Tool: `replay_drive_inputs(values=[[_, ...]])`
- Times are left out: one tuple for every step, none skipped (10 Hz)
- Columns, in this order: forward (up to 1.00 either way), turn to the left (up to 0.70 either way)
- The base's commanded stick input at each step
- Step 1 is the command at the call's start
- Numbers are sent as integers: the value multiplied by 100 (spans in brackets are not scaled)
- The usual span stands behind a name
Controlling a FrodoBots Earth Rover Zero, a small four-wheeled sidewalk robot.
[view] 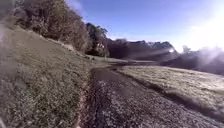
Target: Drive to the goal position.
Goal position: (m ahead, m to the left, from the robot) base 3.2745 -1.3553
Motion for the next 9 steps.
replay_drive_inputs(values=[[70,0],[70,0],[70,0],[70,0],[70,0],[70,0],[70,0],[70,0],[70,0]])
